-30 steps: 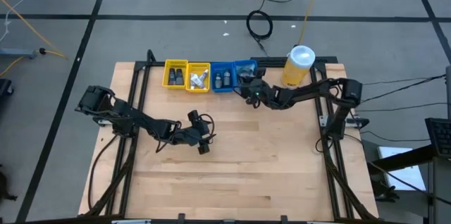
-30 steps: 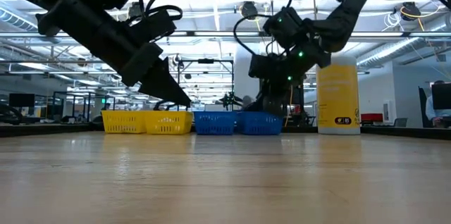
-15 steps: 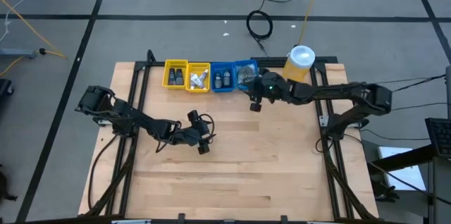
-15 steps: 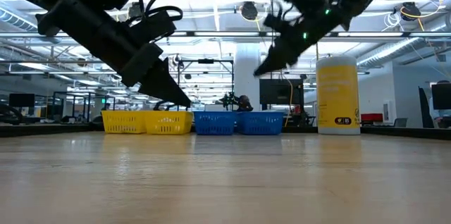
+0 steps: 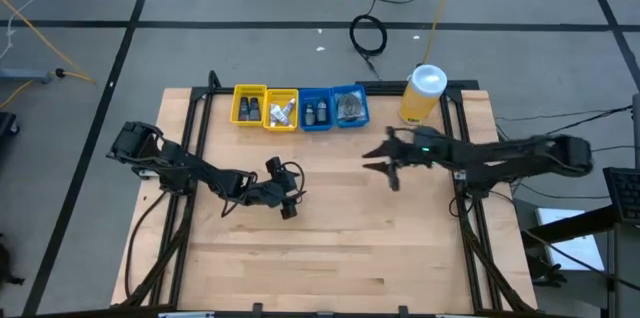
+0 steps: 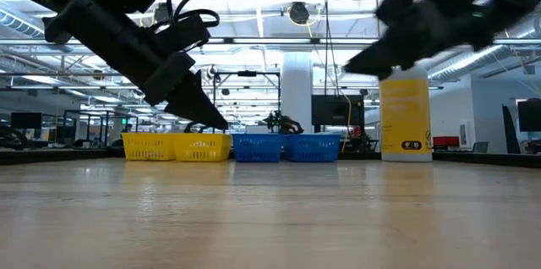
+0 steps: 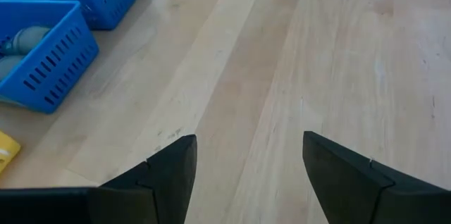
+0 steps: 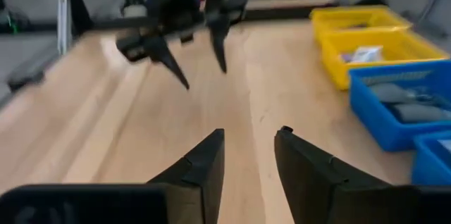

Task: Pick & Place Travel size toiletries
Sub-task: Return to Home Position

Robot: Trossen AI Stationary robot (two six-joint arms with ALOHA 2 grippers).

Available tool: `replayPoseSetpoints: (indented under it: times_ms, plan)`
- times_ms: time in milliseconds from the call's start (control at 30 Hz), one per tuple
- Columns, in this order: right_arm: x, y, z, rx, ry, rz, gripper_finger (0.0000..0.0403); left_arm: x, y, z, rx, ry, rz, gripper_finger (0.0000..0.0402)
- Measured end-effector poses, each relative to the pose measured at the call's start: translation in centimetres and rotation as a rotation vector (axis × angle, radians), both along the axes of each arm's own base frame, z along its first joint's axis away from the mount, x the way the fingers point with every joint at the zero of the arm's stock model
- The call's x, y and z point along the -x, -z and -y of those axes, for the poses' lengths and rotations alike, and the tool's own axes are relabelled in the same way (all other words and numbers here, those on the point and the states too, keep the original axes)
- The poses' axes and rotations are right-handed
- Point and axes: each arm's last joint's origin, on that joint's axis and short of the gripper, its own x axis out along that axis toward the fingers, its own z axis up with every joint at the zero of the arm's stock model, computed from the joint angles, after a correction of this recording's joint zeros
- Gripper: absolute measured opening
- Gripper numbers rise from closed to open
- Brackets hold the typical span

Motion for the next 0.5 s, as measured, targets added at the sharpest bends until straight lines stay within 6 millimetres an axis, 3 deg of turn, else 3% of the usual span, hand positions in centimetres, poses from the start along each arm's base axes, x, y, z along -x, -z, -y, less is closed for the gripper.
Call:
replayPoseSetpoints:
  times_ms: [233, 400, 500]
  plan:
    - [6.8, 1.2, -1.2, -0.035, 0.038, 0.237, 0.01, 0.0, -0.1, 0.0, 0.003, 0.001, 0.008, 0.0255]
    - [9.4, 0.9, -1.9, -0.061, 0.037, 0.39, 0.0094, -0.1, -0.1, 0.0, 0.004, 0.001, 0.01, 0.0255]
    - [10.2, 0.9, -2.1, -0.092, 0.039, 0.396, 0.0093, -0.1, -0.1, 0.0, 0.004, 0.001, 0.013, 0.0255]
